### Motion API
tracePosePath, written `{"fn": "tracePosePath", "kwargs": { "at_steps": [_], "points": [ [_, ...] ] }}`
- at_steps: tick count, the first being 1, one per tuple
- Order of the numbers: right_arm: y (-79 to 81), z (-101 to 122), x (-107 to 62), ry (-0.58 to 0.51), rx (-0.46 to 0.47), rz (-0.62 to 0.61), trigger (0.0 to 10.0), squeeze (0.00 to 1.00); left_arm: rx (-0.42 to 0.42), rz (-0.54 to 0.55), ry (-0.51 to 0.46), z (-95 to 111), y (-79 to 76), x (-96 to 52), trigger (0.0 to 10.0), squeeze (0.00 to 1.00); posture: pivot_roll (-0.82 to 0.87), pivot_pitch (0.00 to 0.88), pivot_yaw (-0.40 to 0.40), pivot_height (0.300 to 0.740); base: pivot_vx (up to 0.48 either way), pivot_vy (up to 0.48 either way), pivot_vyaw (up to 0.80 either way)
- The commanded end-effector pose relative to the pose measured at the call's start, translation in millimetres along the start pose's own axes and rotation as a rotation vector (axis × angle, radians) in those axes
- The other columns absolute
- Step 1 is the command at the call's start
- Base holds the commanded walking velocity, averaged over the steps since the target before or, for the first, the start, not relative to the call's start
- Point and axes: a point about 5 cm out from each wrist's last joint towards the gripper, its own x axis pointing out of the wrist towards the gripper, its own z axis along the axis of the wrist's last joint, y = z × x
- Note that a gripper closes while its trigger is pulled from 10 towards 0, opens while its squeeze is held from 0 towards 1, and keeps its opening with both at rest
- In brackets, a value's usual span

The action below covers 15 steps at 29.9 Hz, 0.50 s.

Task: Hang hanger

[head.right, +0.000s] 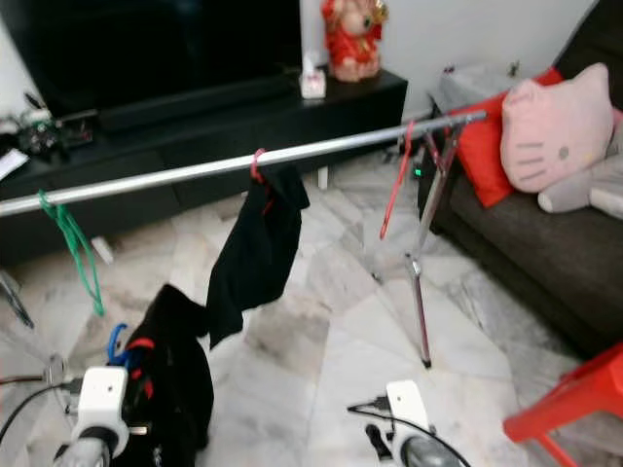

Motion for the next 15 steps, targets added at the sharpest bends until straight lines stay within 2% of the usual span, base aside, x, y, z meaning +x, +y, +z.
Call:
{"fn": "tracePosePath", "kwargs": {
  "at_steps": [1,15],
  "points": [
    [-3.7,-3.1,-0.9,0.008,0.002,-0.009,10.0,0.00,0.005,0.001,-0.029,5.8,-1.3,1.4,10.0,0.00,-0.08,0.000,0.056,0.740,0.341,0.000,0.00],
    [-3.6,-3.4,-1.0,0.018,-0.016,0.007,10.0,0.00,0.023,0.034,-0.023,6.5,2.9,3.1,10.0,0.00,-0.08,0.000,0.052,0.740,0.344,0.000,0.00]
  ]
}}
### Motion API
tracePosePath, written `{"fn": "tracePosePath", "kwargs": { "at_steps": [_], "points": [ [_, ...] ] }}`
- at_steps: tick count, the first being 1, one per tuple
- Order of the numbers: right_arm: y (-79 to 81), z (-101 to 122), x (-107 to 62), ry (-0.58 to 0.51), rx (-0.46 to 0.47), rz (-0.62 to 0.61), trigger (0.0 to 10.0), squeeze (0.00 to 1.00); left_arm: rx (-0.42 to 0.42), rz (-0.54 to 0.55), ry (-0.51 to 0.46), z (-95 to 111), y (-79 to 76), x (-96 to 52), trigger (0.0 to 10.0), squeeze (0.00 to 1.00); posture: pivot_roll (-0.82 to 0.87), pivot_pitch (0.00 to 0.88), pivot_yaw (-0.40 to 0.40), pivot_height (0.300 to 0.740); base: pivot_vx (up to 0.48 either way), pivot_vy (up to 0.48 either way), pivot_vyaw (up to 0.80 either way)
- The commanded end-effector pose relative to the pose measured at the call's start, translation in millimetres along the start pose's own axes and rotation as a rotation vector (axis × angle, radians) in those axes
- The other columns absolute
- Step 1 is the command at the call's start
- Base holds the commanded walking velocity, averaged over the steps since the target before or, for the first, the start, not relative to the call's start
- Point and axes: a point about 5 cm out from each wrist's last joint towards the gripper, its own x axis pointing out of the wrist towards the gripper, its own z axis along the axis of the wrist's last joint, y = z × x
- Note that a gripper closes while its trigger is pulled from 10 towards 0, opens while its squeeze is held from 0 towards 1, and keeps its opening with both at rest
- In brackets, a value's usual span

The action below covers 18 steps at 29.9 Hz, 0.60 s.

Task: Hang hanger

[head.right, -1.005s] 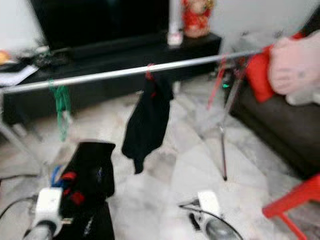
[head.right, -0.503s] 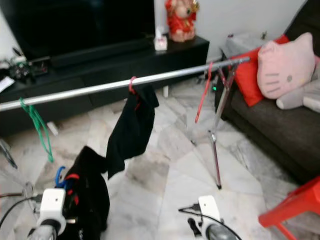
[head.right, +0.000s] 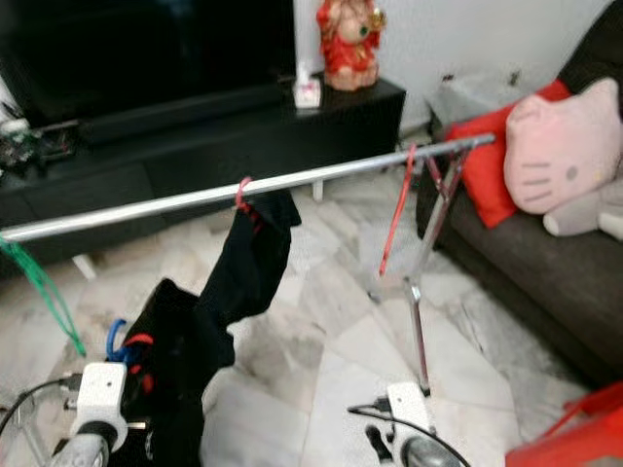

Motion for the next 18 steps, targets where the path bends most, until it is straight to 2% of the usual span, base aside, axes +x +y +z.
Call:
{"fn": "tracePosePath", "kwargs": {
  "at_steps": [1,13,18],
  "points": [
    [-6.8,-3.9,-1.7,0.017,-0.011,-0.013,10.0,0.00,0.016,0.008,-0.024,6.0,0.0,2.2,10.0,0.00,-0.08,0.000,0.052,0.740,0.341,0.000,0.00],
    [-7.1,-4.3,-1.7,0.020,-0.008,-0.017,10.0,0.00,0.015,-0.004,-0.036,9.2,-2.1,5.4,10.0,0.00,-0.09,0.000,0.053,0.740,0.339,0.000,0.00],
    [-7.3,-4.1,-1.8,0.020,-0.010,-0.016,10.0,0.00,0.010,-0.032,-0.060,13.3,-3.7,6.1,10.0,0.00,-0.09,0.000,0.053,0.740,0.000,0.000,0.00]
  ]
}}
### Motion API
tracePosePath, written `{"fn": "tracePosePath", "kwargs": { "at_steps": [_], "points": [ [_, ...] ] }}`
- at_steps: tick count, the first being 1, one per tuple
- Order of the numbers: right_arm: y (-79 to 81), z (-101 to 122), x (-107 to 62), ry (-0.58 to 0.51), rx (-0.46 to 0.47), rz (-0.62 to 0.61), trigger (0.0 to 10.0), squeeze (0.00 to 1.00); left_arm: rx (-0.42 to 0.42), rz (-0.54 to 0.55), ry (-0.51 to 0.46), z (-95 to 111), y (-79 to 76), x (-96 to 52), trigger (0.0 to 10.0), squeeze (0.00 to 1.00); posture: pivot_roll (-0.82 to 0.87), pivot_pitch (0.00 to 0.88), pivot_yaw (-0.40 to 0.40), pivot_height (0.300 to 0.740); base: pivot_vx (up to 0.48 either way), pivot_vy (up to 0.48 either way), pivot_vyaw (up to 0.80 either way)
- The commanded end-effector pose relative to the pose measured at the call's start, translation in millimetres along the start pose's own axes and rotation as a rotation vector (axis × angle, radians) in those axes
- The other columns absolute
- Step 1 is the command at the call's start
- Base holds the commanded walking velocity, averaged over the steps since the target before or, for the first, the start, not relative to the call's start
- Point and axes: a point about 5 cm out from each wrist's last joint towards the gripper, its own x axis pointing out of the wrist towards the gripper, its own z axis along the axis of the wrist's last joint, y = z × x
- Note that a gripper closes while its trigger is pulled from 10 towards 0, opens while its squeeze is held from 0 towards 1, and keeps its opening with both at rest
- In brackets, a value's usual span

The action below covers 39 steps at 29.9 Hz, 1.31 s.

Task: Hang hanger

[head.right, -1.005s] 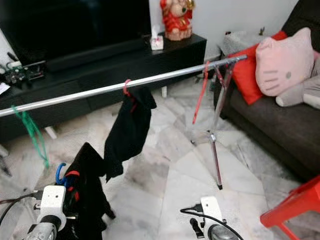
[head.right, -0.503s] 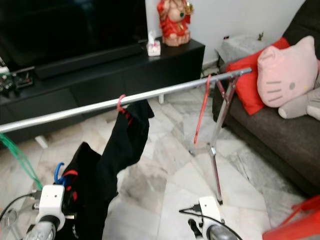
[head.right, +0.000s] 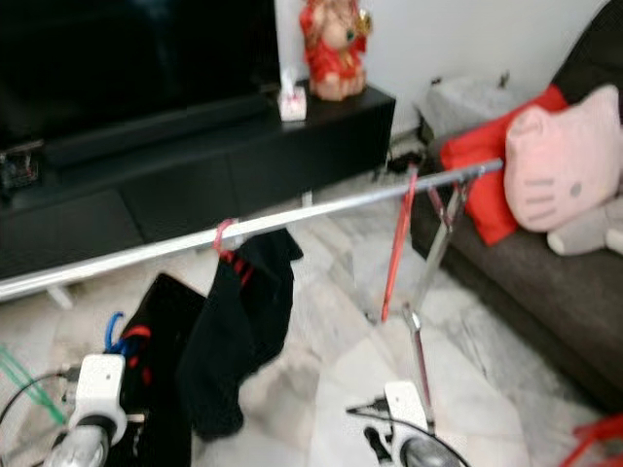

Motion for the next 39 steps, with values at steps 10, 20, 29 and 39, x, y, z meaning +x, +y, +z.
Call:
{"fn": "tracePosePath", "kwargs": {
  "at_steps": [10,20,29,39],
  "points": [
    [-2.4,-3,-0.7,0.007,0.009,-0.011,10.0,0.00,0.023,-0.078,-0.028,5,-2.8,-0.7,10.0,0.00,-0.09,0.000,0.059,0.740,0.000,0.000,0.00],
    [-3.3,-3,-0.7,0.001,0.023,-0.026,10.0,0.00,0.008,-0.089,-0.030,5,-3.7,-0.9,10.0,0.00,-0.08,0.000,0.056,0.740,0.000,0.227,0.00],
    [-3.8,-3,-0.8,-0.005,0.032,-0.037,10.0,0.00,-0.002,-0.118,-0.032,6,-7.5,-0.4,10.0,0.00,-0.08,0.000,0.057,0.740,0.000,0.259,-0.24],
    [-3.6,-3,-0.7,-0.002,0.023,-0.037,10.0,0.00,0.030,-0.202,-0.037,9,-14.4,-2.2,10.0,0.00,-0.08,0.000,0.056,0.740,0.000,0.154,0.00]
  ]
}}
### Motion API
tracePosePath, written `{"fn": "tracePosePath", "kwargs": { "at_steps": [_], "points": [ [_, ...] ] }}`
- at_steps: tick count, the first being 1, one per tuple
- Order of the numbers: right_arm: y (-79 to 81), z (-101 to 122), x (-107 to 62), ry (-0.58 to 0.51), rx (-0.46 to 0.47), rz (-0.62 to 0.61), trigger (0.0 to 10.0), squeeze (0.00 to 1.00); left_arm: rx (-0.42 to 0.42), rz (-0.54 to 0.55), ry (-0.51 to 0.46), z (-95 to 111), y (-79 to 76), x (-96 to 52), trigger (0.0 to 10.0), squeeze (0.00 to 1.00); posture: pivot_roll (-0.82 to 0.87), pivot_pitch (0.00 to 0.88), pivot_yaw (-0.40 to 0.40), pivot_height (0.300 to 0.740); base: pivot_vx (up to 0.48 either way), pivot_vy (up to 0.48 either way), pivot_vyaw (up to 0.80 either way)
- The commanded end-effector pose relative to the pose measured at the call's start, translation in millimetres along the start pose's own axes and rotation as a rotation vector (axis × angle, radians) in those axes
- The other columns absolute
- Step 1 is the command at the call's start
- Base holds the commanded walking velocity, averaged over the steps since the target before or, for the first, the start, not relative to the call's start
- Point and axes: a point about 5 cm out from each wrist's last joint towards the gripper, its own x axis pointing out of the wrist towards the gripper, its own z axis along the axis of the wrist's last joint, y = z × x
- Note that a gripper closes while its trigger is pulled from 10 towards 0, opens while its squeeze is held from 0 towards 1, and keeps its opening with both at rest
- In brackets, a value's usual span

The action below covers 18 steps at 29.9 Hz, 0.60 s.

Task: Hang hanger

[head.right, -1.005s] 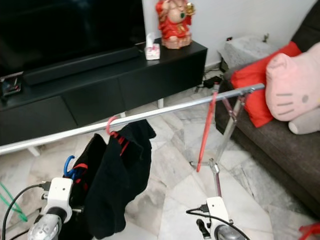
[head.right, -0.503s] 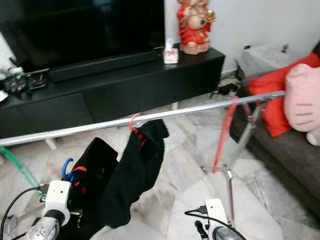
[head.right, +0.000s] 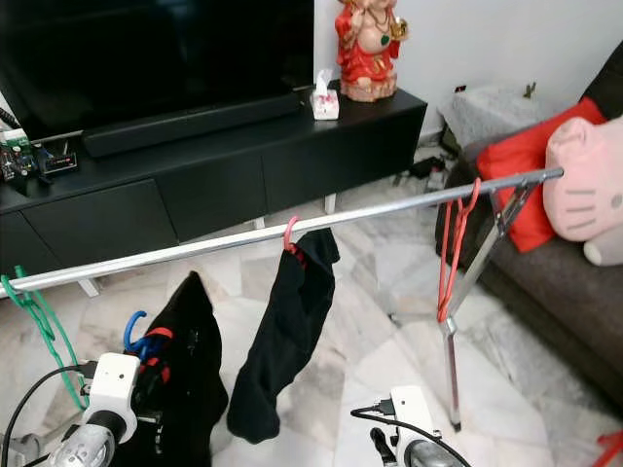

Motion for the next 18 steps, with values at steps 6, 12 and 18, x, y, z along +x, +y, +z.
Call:
{"fn": "tracePosePath", "kwargs": {
  "at_steps": [6,12,18],
  "points": [
    [4.9,2,0.9,-0.006,-0.001,0.014,10.0,0.00,0.028,-0.063,-0.044,17,-4.0,3.7,10.0,0.00,-0.06,0.000,0.051,0.740,0.000,0.000,0.00],
    [5.4,4,1.1,-0.009,-0.008,0.017,10.0,0.00,0.055,-0.102,-0.044,24,-9.4,10.8,10.0,0.00,-0.06,0.000,0.048,0.740,0.000,0.000,0.00],
    [5.3,5,1.2,-0.010,-0.016,0.017,10.0,0.00,0.111,-0.127,-0.031,32,-15.9,21.2,10.0,0.00,-0.06,0.000,0.046,0.740,0.000,0.000,0.00]
  ]
}}
